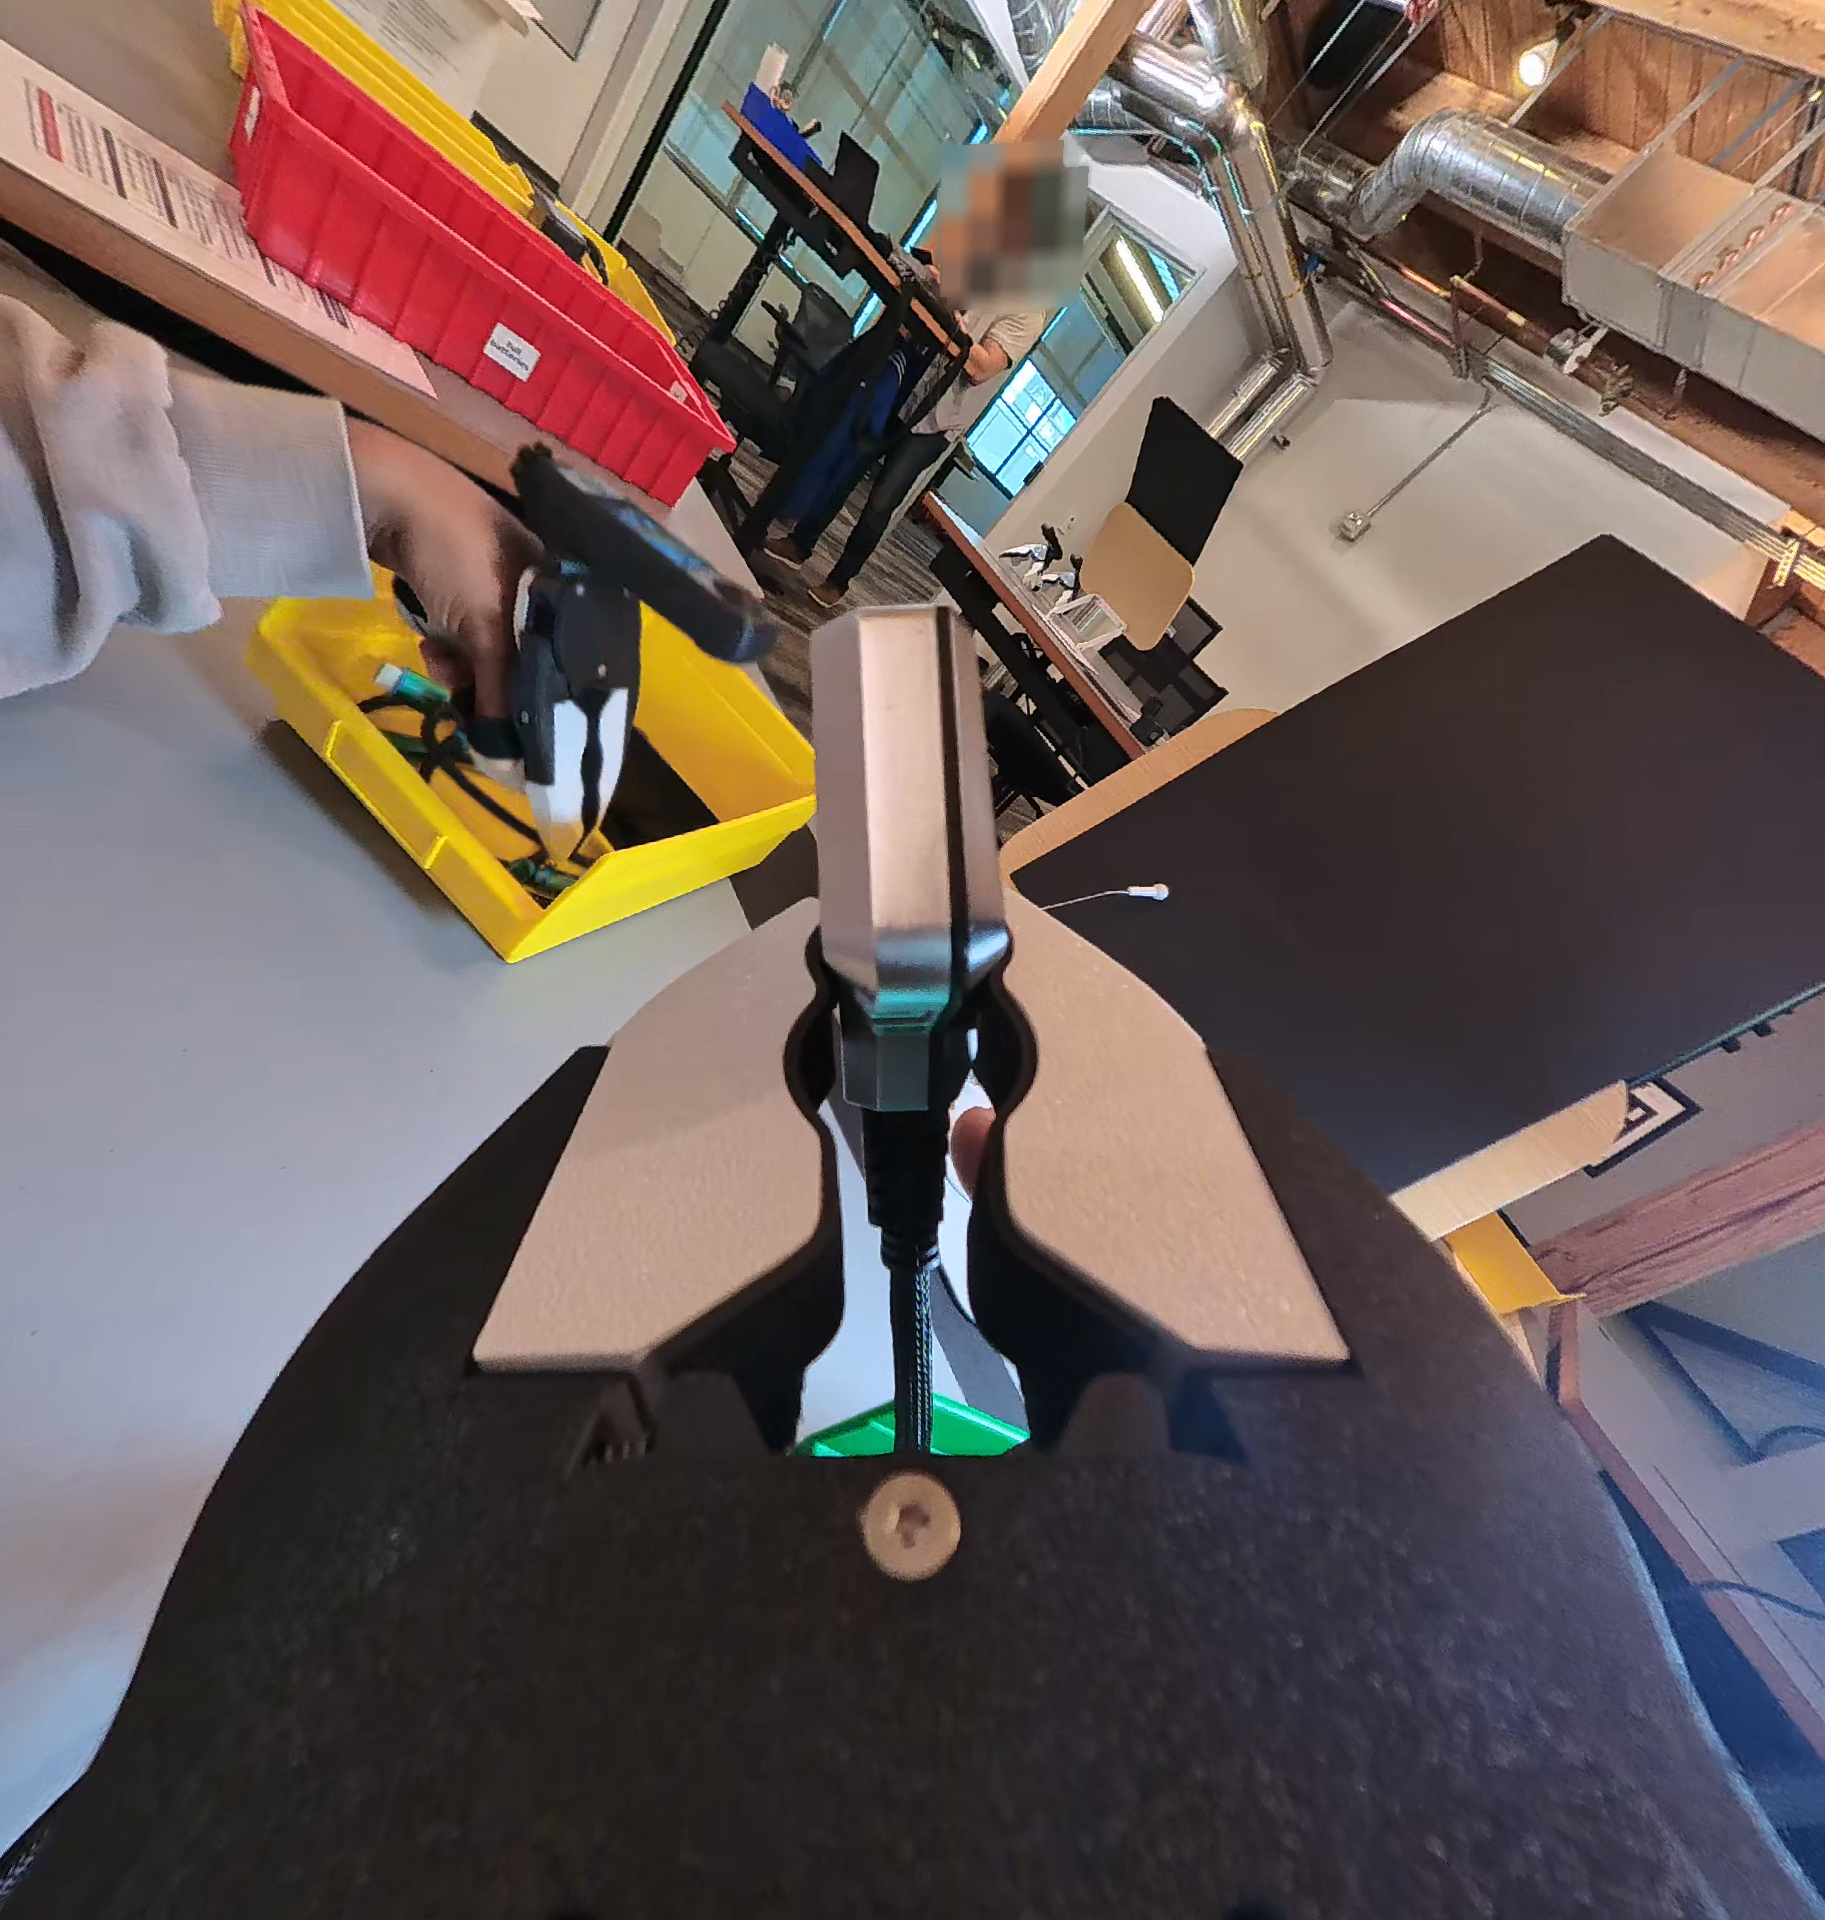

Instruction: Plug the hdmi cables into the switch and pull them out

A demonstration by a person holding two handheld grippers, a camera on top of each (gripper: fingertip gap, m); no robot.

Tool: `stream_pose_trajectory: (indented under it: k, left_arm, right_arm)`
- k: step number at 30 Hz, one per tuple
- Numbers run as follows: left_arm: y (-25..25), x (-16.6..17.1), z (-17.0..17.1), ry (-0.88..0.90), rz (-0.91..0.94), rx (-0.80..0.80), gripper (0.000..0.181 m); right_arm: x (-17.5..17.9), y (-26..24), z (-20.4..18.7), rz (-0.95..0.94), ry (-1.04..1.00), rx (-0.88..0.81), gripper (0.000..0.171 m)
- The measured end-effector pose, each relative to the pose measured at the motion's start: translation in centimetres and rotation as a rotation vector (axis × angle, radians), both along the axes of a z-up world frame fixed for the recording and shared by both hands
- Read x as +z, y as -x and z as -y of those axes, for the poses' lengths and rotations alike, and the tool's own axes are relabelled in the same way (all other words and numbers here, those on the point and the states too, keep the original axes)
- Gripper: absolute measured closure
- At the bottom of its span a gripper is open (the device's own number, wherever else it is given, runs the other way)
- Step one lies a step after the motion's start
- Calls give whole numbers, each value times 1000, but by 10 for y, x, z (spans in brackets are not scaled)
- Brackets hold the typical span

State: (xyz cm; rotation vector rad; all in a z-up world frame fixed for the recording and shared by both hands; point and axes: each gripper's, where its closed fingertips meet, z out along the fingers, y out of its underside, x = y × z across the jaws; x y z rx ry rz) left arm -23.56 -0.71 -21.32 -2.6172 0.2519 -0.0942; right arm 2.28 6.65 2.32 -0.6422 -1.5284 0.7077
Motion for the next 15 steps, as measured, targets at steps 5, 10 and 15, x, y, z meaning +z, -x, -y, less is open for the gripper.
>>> stream_pose_trajectory:
  k: [5, 10, 15]
  left_arm:
    - [20, 72, 12, -241, -123, 49, 181]
    - [6, 152, 25, -518, -205, 28, 181]
    - [-17, 132, 25, -417, -200, -68, 181]
  right_arm:
    - [6, -5, -5, -26, 25, 2, 148]
    - [11, -8, -5, -46, 49, 18, 148]
    - [11, -9, -4, -50, 50, 21, 148]
